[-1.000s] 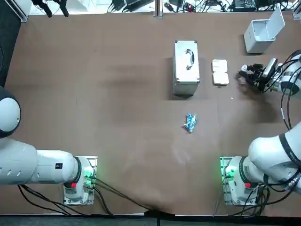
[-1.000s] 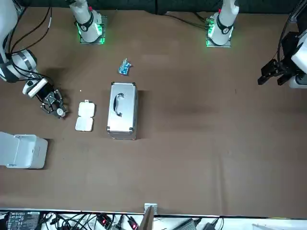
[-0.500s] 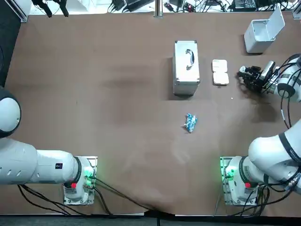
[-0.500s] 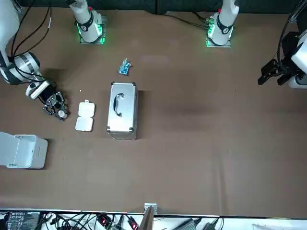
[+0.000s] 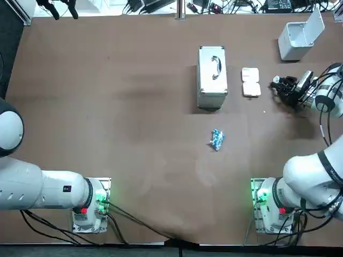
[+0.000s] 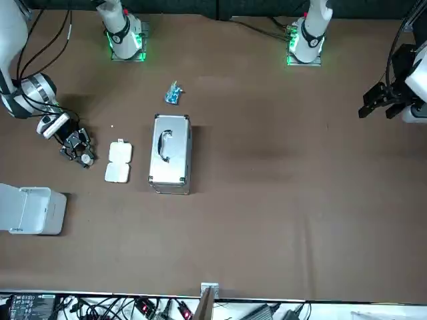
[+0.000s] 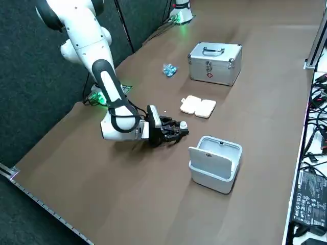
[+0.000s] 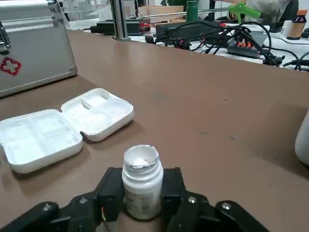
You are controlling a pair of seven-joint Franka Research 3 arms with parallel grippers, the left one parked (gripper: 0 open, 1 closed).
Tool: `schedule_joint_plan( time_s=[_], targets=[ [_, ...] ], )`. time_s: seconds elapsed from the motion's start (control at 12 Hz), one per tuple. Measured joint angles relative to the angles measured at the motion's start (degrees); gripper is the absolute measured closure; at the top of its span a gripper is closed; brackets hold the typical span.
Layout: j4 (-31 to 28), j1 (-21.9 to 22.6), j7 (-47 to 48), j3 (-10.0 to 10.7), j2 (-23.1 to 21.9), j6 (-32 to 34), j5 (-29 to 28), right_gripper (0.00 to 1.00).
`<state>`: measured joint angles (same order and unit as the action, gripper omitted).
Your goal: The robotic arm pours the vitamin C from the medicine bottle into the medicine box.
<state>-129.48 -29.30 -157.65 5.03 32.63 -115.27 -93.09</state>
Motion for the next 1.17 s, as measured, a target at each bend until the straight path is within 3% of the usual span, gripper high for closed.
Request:
schedule_joint_plan(
  time_s=[0.25,0.42,0.5,0.83,1.17],
  targets=[
    [0.1,0.0,0.1,0.0,0.0,-0.1,0.0,0.55],
    [0.1,0.0,0.1,0.0,0.0,-0.2,0.0,0.41],
    [0.2,0.0,0.1,0.0,0.0,-0.2,0.0,0.41],
    [0.7,0.0,0.6,0.0,-0.6,-1.2,-0.1,0.01],
    [0.3,0.3,1.7,-0.2,-5.2,-5.6,-0.1,0.00]
  ],
)
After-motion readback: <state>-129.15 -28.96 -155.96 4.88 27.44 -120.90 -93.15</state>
